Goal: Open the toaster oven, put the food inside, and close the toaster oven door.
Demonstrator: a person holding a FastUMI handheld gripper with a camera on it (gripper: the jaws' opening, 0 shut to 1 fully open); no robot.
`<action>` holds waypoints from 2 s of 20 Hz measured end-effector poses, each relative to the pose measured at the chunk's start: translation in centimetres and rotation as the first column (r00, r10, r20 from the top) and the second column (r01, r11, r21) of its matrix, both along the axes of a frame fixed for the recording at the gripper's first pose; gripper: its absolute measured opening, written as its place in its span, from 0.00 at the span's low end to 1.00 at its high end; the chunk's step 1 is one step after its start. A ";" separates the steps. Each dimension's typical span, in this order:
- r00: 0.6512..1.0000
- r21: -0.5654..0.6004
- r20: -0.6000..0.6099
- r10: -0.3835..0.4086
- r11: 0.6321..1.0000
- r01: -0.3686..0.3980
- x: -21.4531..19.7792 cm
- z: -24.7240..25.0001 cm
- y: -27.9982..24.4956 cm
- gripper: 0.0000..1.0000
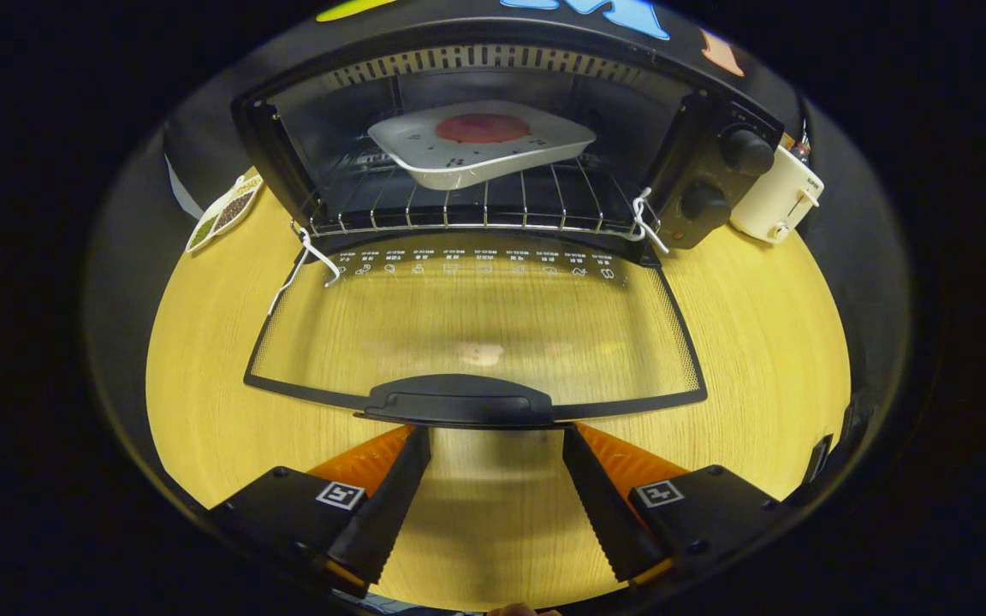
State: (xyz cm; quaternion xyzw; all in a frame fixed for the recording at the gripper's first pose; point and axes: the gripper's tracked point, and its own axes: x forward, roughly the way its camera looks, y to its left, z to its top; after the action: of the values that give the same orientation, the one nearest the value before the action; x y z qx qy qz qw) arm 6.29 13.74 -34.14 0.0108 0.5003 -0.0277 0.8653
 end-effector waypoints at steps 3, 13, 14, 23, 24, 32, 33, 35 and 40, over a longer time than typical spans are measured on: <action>0.998 -0.022 0.051 0.025 0.999 -0.024 -0.1 2.0 -0.1 0.99; 0.850 -0.015 0.515 0.113 0.992 -0.123 1.7 17.1 0.2 1.00; 0.823 -0.017 0.557 0.112 0.992 -0.123 1.7 19.1 -0.1 1.00; 0.536 -0.083 0.836 0.116 0.993 -0.087 -0.7 34.4 -7.5 1.00; 0.509 -0.099 0.852 0.120 0.993 -0.069 -1.2 35.2 -9.0 1.00; 0.490 -0.172 0.863 0.124 0.984 0.052 -7.7 33.4 -18.9 1.00; 0.506 -0.174 0.854 0.120 0.983 0.061 -8.2 32.7 -19.7 1.00; 0.540 -0.160 0.836 0.095 0.984 0.075 -8.8 31.7 -20.7 1.00; 0.539 -0.133 0.840 0.069 0.988 0.081 -7.7 32.1 -20.8 1.00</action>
State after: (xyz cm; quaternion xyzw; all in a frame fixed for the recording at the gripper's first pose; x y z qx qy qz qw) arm -1.42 -7.10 -2.01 -0.0431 0.0193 -0.0613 0.9970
